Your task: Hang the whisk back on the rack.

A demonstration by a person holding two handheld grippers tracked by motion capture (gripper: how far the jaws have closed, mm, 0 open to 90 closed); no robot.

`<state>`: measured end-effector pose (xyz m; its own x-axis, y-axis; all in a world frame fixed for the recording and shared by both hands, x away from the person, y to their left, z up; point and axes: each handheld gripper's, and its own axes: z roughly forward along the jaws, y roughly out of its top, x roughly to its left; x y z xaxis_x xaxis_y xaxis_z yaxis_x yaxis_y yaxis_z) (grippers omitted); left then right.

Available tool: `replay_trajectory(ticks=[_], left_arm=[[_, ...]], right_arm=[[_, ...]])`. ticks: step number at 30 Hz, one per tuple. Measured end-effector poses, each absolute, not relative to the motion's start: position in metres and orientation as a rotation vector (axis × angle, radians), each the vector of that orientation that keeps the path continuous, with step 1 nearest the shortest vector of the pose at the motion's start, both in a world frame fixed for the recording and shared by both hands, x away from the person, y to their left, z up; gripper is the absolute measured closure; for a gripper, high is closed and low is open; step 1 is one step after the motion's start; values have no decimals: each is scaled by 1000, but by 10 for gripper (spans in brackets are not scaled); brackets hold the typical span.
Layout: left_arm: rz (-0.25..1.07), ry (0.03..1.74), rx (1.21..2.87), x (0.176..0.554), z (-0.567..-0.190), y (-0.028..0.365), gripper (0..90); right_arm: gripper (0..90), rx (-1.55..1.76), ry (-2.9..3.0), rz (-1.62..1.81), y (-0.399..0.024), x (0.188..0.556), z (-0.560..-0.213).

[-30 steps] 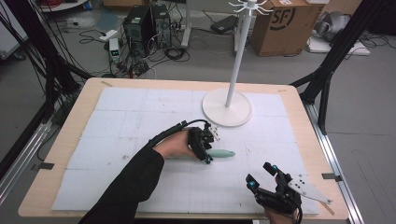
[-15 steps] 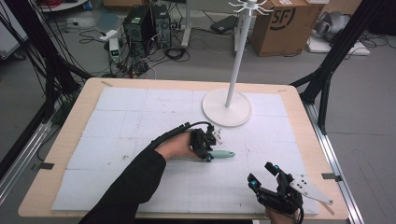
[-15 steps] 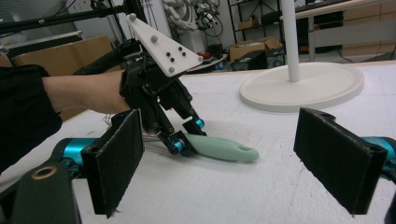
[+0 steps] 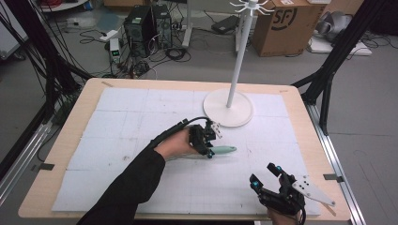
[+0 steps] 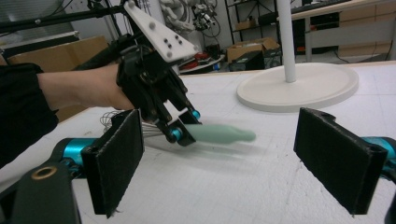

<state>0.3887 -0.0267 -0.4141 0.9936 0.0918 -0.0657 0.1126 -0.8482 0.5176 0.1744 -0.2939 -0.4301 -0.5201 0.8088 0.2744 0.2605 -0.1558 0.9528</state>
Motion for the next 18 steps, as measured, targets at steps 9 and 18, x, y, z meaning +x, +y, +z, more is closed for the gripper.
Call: replay_trajectory(ticks=[9,18], left_arm=[[-100,214,2447,392,-386,-10,691],[-60,217,2302,393,-355,4,691]], right_arm=[[148,1215,1687,1711,-294,174,-431],[148,1225,1685,1703,-294,175,-432]])
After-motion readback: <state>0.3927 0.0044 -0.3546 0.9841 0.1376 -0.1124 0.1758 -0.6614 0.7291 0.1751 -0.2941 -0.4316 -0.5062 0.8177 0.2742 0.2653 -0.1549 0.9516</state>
